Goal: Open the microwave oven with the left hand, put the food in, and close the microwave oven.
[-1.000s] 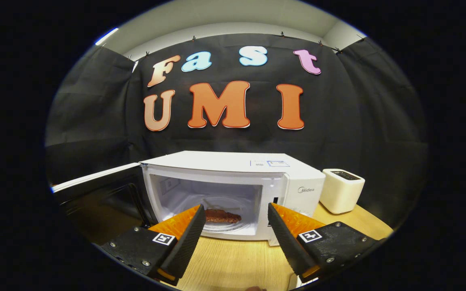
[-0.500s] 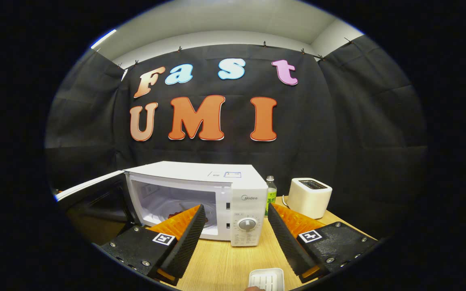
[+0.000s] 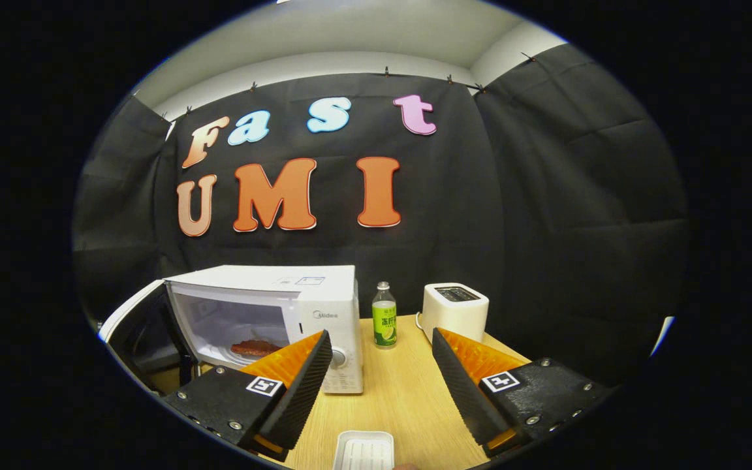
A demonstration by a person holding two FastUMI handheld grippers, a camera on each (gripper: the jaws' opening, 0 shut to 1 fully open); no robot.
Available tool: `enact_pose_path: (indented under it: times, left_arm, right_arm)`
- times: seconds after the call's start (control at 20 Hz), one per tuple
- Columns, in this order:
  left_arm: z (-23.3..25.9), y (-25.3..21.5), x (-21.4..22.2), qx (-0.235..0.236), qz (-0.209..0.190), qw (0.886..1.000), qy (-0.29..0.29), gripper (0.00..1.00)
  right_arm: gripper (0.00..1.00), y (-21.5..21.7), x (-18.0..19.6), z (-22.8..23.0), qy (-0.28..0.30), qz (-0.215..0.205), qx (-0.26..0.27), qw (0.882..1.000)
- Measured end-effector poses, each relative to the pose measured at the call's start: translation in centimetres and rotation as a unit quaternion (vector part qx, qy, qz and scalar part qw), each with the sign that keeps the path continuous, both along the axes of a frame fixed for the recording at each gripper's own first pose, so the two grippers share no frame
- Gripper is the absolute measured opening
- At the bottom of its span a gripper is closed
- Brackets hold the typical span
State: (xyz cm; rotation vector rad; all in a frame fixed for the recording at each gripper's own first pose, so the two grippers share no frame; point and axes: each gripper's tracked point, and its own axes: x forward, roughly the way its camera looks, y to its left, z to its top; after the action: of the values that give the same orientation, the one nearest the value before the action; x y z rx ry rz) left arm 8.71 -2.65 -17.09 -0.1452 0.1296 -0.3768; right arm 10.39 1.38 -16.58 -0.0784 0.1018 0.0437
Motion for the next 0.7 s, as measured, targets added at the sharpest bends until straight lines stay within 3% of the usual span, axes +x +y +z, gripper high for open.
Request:
enact_pose_path:
  times: [0.7]
  left_arm:
    - [1.0,-8.0,10.7,0.021,0.010,1.000,-0.003,0.05]
  right_arm:
    - [0.95,-8.1,2.0,-0.6,0.010,-0.044,0.003,0.999]
